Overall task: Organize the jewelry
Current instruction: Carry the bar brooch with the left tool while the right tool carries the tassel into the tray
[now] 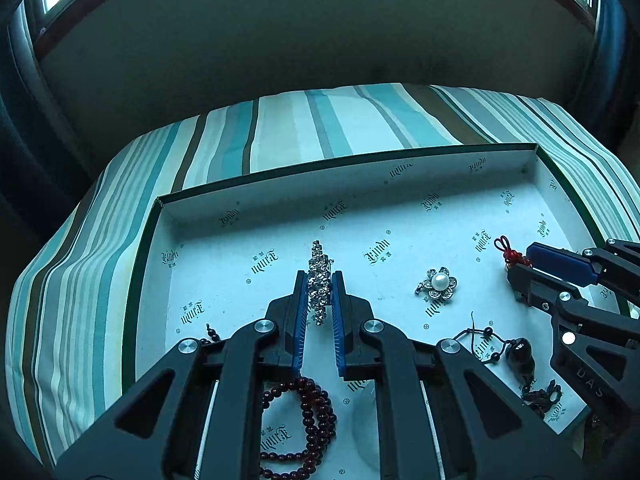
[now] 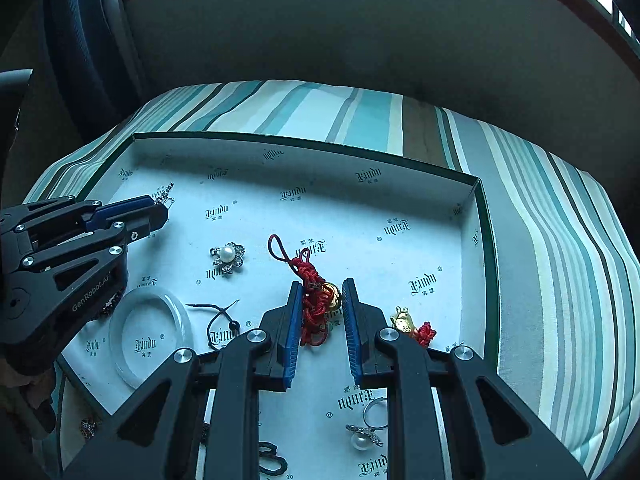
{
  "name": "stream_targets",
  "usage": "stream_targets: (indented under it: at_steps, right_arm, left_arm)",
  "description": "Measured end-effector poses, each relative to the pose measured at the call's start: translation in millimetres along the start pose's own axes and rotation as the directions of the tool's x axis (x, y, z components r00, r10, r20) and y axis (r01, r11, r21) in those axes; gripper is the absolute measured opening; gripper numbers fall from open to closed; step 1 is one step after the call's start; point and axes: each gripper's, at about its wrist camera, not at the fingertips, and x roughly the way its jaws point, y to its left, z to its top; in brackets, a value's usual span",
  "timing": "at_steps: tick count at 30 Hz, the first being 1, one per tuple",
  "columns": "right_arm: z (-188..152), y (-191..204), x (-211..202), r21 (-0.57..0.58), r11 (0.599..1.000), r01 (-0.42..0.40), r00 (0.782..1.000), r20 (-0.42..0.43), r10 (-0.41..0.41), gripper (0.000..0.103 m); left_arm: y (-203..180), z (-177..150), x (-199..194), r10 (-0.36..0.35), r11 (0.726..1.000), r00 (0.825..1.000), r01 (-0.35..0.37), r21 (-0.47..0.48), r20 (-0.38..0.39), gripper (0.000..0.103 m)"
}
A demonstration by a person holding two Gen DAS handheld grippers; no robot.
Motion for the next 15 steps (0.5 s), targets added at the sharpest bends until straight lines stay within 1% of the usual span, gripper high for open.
stream_targets:
  at_steps: [8, 10, 12, 13, 14, 15]
  right_arm:
    - [0.9, 0.0, 0.7, -0.009, 1.0, 0.005, 1.0, 0.001, -0.005, 0.021]
    - [0.9, -0.1, 1.0, -0.008, 1.0, 0.004, 1.0, 0.001, -0.004, 0.022]
    - [0.4, 0.1, 0.9, -0.006, 1.0, 0.003, 1.0, 0.0, -0.003, 0.023]
    - [0.4, 0.2, 1.0, -0.006, 1.0, 0.003, 1.0, 0.0, -0.003, 0.025]
    - [0.5, 0.2, 0.9, -0.007, 1.0, 0.002, 1.0, 0.0, -0.002, 0.028]
    - [0.5, 0.1, 0.7, -0.007, 1.0, 0.003, 1.0, 0.001, -0.003, 0.037]
  left_arm:
    - [-2.3, 4.0, 5.4, 0.003, 1.0, 1.0, -0.002, 0.021, -0.03, 0.012]
    - [-1.8, 4.5, 5.2, 0.007, 1.0, 1.0, -0.006, 0.021, -0.026, 0.015]
    - [-1.1, 5.1, 6.0, 0.014, 1.0, 1.0, -0.013, 0.016, -0.026, 0.024]
    - [-0.3, 5.1, 5.2, 0.014, 1.0, 1.0, -0.014, 0.013, -0.024, 0.027]
    - [0.0, 5.3, 4.6, 0.015, 1.0, 1.0, -0.015, 0.012, -0.02, 0.032]
    - [0.1, 5.5, 4.3, 0.018, 1.0, 1.0, -0.018, 0.012, -0.018, 0.034]
